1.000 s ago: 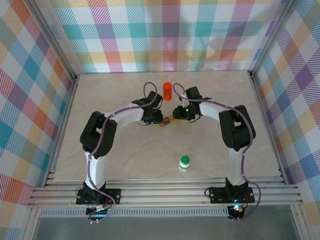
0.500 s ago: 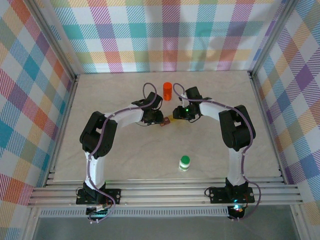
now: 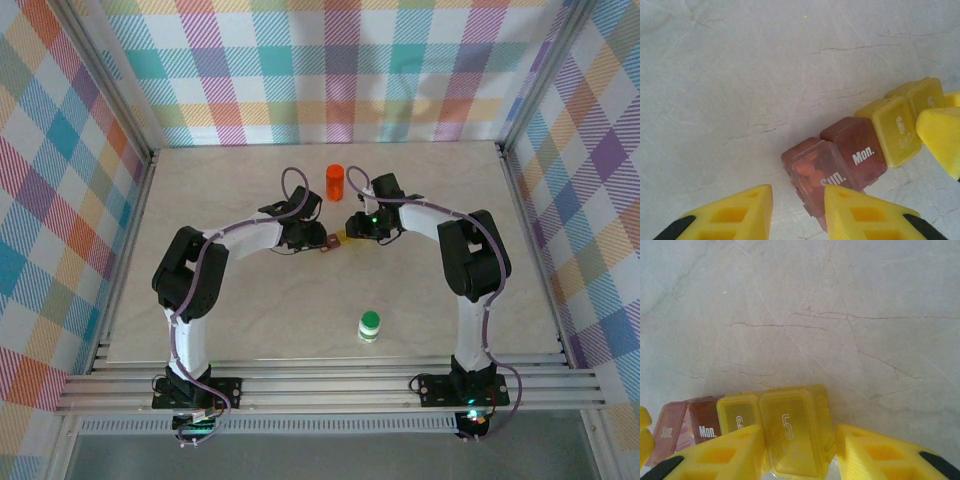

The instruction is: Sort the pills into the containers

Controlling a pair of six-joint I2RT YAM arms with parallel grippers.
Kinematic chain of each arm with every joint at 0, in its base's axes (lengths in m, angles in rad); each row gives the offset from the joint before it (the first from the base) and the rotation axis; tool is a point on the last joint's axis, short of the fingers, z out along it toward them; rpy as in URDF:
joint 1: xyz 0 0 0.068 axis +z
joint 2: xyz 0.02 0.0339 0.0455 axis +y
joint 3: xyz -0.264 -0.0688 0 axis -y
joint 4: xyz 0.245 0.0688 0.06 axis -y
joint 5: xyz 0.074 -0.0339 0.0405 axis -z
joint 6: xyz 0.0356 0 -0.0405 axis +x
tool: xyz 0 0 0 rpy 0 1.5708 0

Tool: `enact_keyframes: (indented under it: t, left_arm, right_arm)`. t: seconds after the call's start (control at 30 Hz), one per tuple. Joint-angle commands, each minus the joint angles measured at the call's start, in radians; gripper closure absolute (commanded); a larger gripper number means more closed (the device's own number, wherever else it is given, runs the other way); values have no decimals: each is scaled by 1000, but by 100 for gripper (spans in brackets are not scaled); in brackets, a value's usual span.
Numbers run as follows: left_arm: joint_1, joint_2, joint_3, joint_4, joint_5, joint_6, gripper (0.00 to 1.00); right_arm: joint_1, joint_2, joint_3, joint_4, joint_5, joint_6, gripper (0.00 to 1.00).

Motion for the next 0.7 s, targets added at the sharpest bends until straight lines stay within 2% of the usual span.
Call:
enact_keyframes:
  t: [0.0,0.3,0.4,0.5,0.67]
  left_arm:
    - [-7,-38,25,10,22,-16,67]
    - [-7,-33,-15,42,23,-42,66]
    - [-2,29,-21,39,8,-53,67]
    - [9,106,-38,61,45,-71,74]
    - [9,171,-30,49,49,-63,75]
  right_arm:
    - [5,60,-16,-79,54,-18,58]
    - [6,60,-22,-76,47,-22,58]
    - [6,65,-15,-80,43,-24,58]
    - [6,74,-5,-87,42,-28,58]
    - [6,87,17,-99,43,-37,58]
